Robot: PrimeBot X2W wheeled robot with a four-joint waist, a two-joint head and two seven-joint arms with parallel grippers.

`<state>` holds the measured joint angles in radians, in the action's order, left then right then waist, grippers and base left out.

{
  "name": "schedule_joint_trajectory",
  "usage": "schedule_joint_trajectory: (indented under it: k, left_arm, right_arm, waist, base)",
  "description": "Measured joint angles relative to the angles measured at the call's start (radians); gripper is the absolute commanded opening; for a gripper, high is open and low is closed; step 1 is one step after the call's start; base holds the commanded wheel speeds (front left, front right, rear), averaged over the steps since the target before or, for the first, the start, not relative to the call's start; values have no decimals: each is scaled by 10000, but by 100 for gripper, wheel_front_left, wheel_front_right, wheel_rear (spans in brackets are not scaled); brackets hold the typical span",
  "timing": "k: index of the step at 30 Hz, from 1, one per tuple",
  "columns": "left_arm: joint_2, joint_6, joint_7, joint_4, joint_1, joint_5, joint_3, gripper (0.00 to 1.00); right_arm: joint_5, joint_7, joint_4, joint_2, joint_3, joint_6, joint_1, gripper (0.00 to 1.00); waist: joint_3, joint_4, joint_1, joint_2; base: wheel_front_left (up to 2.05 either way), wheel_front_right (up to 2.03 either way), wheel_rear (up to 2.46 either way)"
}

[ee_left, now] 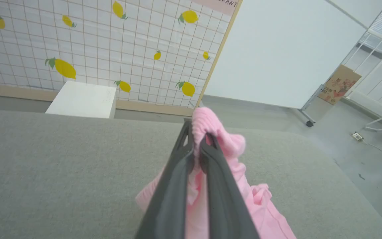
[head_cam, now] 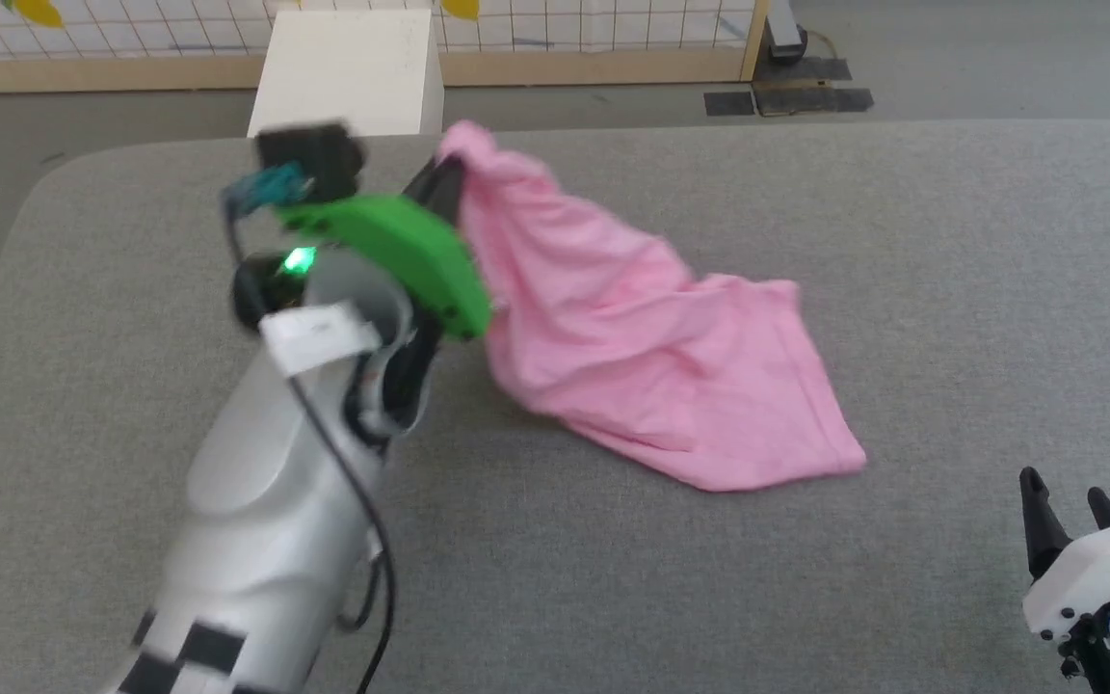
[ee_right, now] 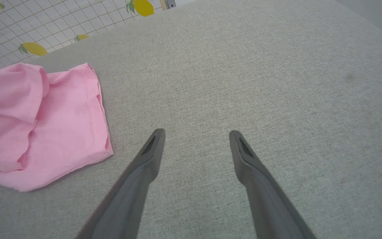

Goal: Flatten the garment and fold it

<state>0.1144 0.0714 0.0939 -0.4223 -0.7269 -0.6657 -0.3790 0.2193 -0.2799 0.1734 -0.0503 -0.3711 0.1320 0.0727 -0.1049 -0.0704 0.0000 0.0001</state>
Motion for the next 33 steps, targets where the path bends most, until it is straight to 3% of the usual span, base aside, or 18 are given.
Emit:
schedule_joint_trajectory:
  k: [5, 10, 13, 14, 15, 17, 19, 25, 29, 33]
  left_arm:
    - [594, 594, 548, 445, 2336, -313, 138, 0]
    - [742, 1135, 1160, 520, 4605, -803, 171, 0]
    - [719, 1298, 1258, 493, 5142, -1135, 278, 0]
    - [677, 1327, 1166, 566, 5193, -1223, 405, 20]
    - [640, 1321, 1030, 708, 5195, -1294, 516, 100]
    - [529, 1285, 660, 1058, 5190, -1461, 826, 100]
    - [428, 920, -696, 1983, 5191, -1787, 1578, 100]
    - [984, 663, -3041, 2554, 5302, -196, 1563, 100]
    - [951, 502, -3475, 2966, 5448, 968, 1492, 100]
    - [405, 71, -3511, 3919, 5469, 2040, 1914, 100]
  right_arm:
    - [0, 44, 23, -2, -92, 0, -32, 100]
    - [-2, 40, 25, -4, -113, 0, -131, 100]
    - [-4, -33, 15, -4, 2, 0, -132, 100]
    - [-4, -46, -8, -4, 63, 0, -132, 100]
    - [-8, -54, -35, -4, 130, 0, -131, 100]
    - [-67, -59, -104, -6, 351, 0, -121, 100]
    - [-71, -153, -194, -4, 1187, 0, 171, 100]
    - [-105, -548, 94, -4, 2790, 0, 1639, 100]
    - [-405, -1018, 784, 4, 3553, 0, 2677, 100]
    - [-842, -1277, 1528, 4, 3657, 0, 3675, 100]
  waist:
    - [136, 103, 0, 0]
    - [176, 310, 0, 0]
    - [161, 464, 0, 0]
    - [157, 519, 0, 0]
    - [152, 572, 0, 0]
    - [146, 663, 0, 0]
    - [121, 802, 0, 0]
    - [-103, 945, 0, 0]
    - [-309, 1183, 0, 0]
    - [-635, 1456, 0, 0]
  base:
    - [0, 0, 0]
    - [0, 0, 0]
    - [0, 0, 0]
    - [0, 0, 0]
    - [0, 0, 0]
    - [0, 0, 0]
    - [0, 0, 0]
    - [0, 0, 0]
    - [0, 0, 0]
    - [0, 0, 0]
